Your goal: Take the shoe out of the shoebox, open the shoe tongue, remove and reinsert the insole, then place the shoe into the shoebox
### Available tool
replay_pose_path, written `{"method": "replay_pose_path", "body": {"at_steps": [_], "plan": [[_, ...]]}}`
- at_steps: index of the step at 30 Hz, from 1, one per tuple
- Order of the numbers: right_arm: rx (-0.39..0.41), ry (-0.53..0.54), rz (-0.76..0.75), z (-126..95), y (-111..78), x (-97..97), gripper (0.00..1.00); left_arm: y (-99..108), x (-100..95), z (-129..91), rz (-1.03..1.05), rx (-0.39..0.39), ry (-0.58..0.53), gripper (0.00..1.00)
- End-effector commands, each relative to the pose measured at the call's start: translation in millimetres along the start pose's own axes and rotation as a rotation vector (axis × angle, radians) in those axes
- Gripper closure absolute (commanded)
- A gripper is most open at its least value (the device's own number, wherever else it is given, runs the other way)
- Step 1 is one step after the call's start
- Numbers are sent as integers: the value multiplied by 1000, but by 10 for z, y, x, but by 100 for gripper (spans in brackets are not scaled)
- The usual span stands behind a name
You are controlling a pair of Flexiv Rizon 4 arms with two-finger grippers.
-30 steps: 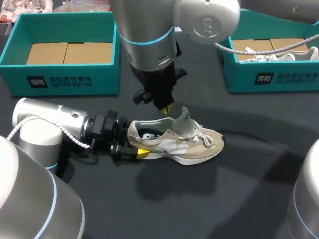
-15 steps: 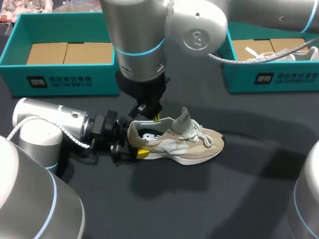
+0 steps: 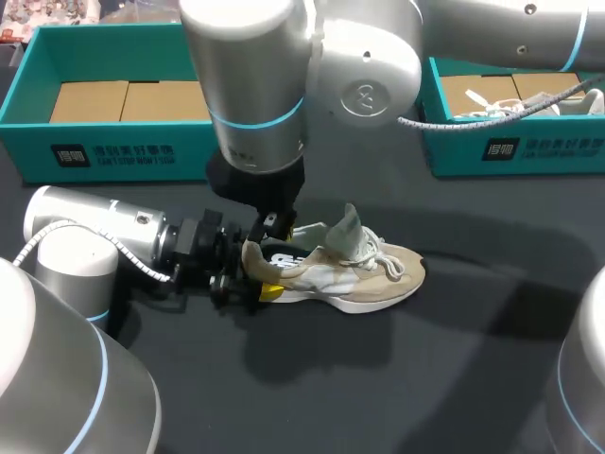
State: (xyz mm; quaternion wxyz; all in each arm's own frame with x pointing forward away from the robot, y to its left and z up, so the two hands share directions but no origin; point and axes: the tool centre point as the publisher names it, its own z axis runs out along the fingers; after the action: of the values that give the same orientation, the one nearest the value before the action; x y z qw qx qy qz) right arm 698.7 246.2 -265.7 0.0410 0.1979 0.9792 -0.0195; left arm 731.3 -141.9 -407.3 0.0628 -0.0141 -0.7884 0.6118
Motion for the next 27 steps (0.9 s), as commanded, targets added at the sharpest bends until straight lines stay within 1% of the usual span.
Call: {"method": "replay_pose_path", "body": {"at_steps": [1, 3, 16, 18, 20, 22, 23, 24, 25, 27], "plan": [[-4, 26, -31, 275, 20, -29, 100, 35, 13, 5, 0, 0, -2, 100], [0, 46, -33, 331, -7, -73, 100, 35, 13, 5, 0, 0, -2, 100], [0, 46, -33, 331, -7, -73, 100, 35, 13, 5, 0, 0, -2, 100], [-36, 30, -92, 410, 29, -80, 100, 35, 13, 5, 0, 0, -2, 100], [-34, 7, -103, 499, 55, -99, 100, 35, 13, 5, 0, 0, -2, 100], [-35, 9, -114, 607, 58, -140, 100, 35, 13, 5, 0, 0, -2, 100], [-51, 16, -148, 657, 50, -156, 100, 35, 13, 5, 0, 0, -2, 100], [-82, 24, -183, 697, 30, -172, 100, 35, 13, 5, 0, 0, -2, 100], [-95, 27, -186, 722, -11, -197, 100, 35, 13, 5, 0, 0, -2, 100], [-95, 27, -186, 722, -11, -197, 100, 35, 13, 5, 0, 0, -2, 100]]}}
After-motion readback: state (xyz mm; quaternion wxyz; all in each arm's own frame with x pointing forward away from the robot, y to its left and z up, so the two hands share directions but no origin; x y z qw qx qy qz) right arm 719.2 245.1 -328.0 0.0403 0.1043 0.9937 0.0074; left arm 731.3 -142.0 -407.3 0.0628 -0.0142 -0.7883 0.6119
